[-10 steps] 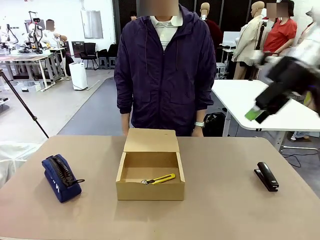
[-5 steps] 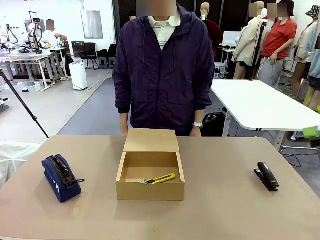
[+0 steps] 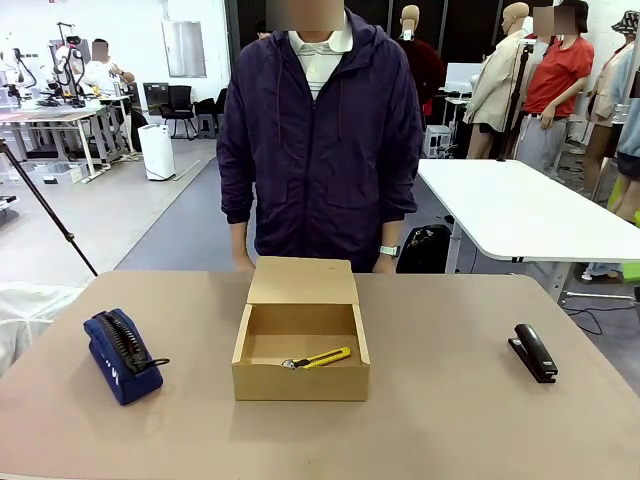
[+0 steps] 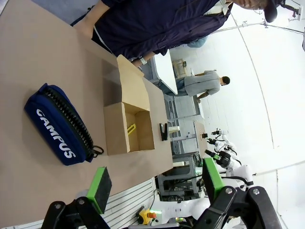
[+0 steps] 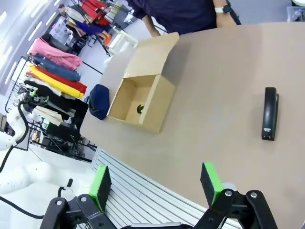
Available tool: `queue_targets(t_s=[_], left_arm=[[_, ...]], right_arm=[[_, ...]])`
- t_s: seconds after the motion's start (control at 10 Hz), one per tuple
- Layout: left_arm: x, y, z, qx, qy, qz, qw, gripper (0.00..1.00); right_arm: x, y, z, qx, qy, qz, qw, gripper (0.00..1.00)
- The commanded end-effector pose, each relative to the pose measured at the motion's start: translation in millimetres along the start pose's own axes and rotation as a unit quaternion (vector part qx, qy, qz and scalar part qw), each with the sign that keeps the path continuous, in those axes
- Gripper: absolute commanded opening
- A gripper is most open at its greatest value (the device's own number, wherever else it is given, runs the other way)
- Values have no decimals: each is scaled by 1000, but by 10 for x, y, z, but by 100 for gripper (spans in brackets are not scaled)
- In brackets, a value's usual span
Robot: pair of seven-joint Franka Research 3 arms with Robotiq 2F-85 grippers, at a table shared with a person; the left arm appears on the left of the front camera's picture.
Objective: Pack the items into the box.
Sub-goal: Pick up the item specified by the human and place it in the Mailer Box.
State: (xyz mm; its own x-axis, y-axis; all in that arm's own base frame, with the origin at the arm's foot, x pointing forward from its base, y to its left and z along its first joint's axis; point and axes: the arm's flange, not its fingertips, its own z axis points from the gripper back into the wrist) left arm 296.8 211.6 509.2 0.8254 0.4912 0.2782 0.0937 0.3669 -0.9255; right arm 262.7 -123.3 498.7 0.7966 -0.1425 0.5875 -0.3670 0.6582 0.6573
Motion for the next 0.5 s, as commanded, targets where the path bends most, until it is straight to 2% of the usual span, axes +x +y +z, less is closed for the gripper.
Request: queue_targets(t_s=[0.0, 0.4], left_arm=[[5, -26, 1, -12, -5, -1, 1000, 100], [5, -26, 1, -12, -5, -1, 1000, 100]], right_arm=[[-5, 43, 10, 6, -8, -2, 1000, 100], [-5, 43, 10, 6, -8, -2, 1000, 100]])
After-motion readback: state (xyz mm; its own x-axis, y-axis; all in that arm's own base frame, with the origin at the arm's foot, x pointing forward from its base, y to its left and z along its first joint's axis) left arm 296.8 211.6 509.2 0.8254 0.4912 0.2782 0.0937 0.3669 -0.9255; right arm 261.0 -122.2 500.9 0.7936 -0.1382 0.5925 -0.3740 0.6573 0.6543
